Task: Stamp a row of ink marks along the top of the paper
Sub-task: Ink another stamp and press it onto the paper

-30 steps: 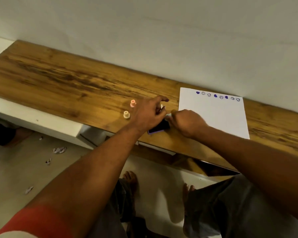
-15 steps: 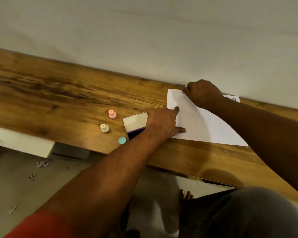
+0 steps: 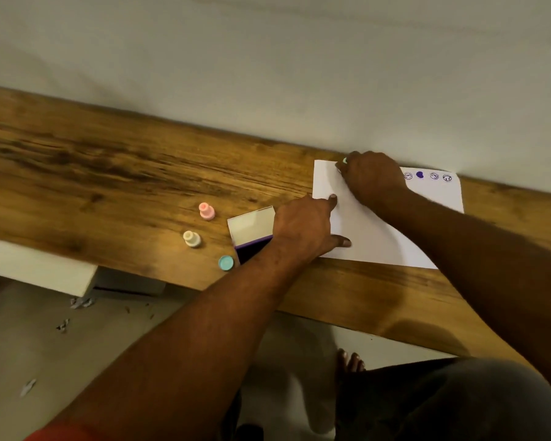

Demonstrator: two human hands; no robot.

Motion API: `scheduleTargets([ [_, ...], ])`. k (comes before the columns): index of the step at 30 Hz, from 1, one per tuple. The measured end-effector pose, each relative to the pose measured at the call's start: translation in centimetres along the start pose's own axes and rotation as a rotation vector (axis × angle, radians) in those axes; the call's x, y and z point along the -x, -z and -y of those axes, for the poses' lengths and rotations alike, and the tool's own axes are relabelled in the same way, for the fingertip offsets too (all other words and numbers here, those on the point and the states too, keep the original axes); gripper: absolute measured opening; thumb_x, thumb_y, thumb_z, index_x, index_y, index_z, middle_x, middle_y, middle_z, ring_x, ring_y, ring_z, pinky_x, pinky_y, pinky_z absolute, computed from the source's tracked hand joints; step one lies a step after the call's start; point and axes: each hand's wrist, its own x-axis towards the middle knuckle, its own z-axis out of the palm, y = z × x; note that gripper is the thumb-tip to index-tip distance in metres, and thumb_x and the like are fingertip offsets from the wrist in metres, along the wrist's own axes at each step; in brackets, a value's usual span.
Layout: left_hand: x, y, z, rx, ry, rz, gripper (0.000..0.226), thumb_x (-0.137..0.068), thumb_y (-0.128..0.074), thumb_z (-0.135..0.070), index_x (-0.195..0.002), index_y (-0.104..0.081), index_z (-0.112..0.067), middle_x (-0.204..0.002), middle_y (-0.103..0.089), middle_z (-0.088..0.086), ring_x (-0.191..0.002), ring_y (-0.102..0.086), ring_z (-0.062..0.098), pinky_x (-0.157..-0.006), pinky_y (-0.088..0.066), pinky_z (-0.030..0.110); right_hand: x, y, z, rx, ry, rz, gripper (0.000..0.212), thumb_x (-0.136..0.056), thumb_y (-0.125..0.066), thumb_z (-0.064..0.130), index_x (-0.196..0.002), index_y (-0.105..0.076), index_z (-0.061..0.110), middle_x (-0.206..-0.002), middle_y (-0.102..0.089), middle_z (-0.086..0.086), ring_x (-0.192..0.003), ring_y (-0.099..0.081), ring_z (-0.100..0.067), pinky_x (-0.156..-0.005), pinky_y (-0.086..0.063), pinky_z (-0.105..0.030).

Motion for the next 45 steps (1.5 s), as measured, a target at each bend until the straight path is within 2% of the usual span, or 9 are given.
scheduleTargets([
  [13, 1.1, 0.6, -0.4, 0.02, 0.024, 0.021, 0.098, -0.085, -0.06, -0.081, -0.164, -0.023, -0.035, -0.142, -0.061, 0.007, -0.126, -0.061, 0.029, -0.1, -0.051, 0.044, -0.8, 1.9, 0.6, 0.046, -0.011, 0.168, 0.047, -0.11, -0.03, 0.04, -0.129, -0.062, 0.011, -0.13, -0.063, -0.012, -0.122, -0.059, -0.033, -0.093, -0.049, -0.041],
  [16, 1.1, 0.7, -0.4, 0.034, 0.024, -0.01, 0.1, -0.081, -0.063, -0.083, -0.162, -0.029, -0.036, -0.14, -0.063, 0.006, -0.125, -0.062, 0.028, -0.098, -0.052, 0.043, -0.5, 2.0, -1.1, -0.211, -0.042, 0.176, 0.048, -0.109, -0.03, 0.037, -0.129, -0.062, 0.007, -0.129, -0.063, -0.019, -0.119, -0.059, -0.038, -0.1, -0.049, -0.043],
  [18, 1.2, 0.7, -0.6, 0.022, 0.027, -0.01, 0.098, -0.081, -0.063, -0.083, -0.16, -0.032, -0.035, -0.137, -0.064, 0.005, -0.123, -0.063, 0.028, -0.098, -0.051, 0.044, -0.2, 1.8, -2.8, -0.516, -0.214, -0.007, 0.047, -0.109, -0.032, 0.035, -0.119, -0.067, 0.004, -0.117, -0.068, -0.021, -0.109, -0.062, -0.041, -0.094, -0.049, -0.043],
  [21, 1.2, 0.7, -0.6, -0.017, 0.017, -0.014, 0.098, -0.082, -0.06, -0.084, -0.16, -0.031, -0.034, -0.137, -0.064, 0.007, -0.121, -0.064, 0.028, -0.096, -0.05, 0.043, 1.2, 1.6, -4.6, -1.144, -0.573, -0.217, 0.054, -0.104, -0.035, 0.058, -0.085, -0.066, 0.018, -0.078, -0.061, -0.008, -0.077, -0.057, -0.027, -0.073, -0.046, -0.04],
  [23, 1.1, 0.5, -0.6, -0.015, 0.016, -0.011, 0.098, -0.083, -0.059, -0.084, -0.161, -0.029, -0.034, -0.14, -0.063, 0.007, -0.125, -0.062, 0.028, -0.097, -0.049, 0.043, 2.6, 0.9, -5.5, -1.299, -0.62, -0.203, 0.05, -0.102, -0.038, 0.062, -0.08, -0.06, 0.023, -0.067, -0.053, 0.001, -0.059, -0.053, -0.019, -0.057, -0.039, -0.032],
  [26, 1.0, 0.7, -0.7, -0.004, 0.015, -0.013, 0.096, -0.083, -0.062, -0.081, -0.161, -0.03, -0.033, -0.139, -0.063, 0.006, -0.125, -0.062, 0.027, -0.095, -0.049, 0.043, 4.6, -0.1, -6.3, -1.254, -0.528, -0.169, 0.045, -0.104, -0.039, 0.057, -0.082, -0.061, 0.025, -0.066, -0.052, 0.006, -0.055, -0.051, -0.007, -0.06, -0.037, -0.028],
  [32, 0.9, 0.9, -1.1, 0.004, 0.022, -0.023, 0.09, -0.083, -0.066, -0.078, -0.155, -0.039, -0.031, -0.136, -0.064, 0.004, -0.122, -0.062, 0.026, -0.093, -0.049, 0.041, 5.4, -1.3, -6.4, -1.152, -0.4, -0.145, 0.065, -0.099, -0.038, 0.066, -0.086, -0.065, 0.007, -0.062, -0.052, 0.004, -0.061, -0.048, -0.018, -0.068, -0.041, -0.036],
  [36, 0.9, 0.6, -0.9, -0.005, 0.026, -0.016, 0.09, -0.083, -0.065, -0.079, -0.154, -0.039, -0.031, -0.136, -0.064, 0.004, -0.122, -0.062, 0.027, -0.094, -0.049, 0.043, 5.8, -0.9, -5.0, -1.079, -0.321, -0.109, 0.053, -0.105, -0.036, 0.059, -0.068, -0.049, 0.023, -0.06, -0.052, 0.003, -0.056, -0.047, -0.016, -0.064, -0.039, -0.032],
  [45, 1.7, 1.1, 0.2, 0.06, -0.012, -0.134, 0.093, -0.086, -0.056, -0.082, -0.16, -0.034, -0.03, -0.139, -0.065, 0.004, -0.124, -0.062, 0.027, -0.095, -0.052, 0.041, 7.0, -0.4, -2.5, -0.935, -0.23, -0.057, 0.049, -0.108, -0.033, 0.051, -0.069, -0.052, 0.029, -0.069, -0.061, -0.002, -0.065, -0.055, -0.016, -0.063, -0.038, -0.028],
])
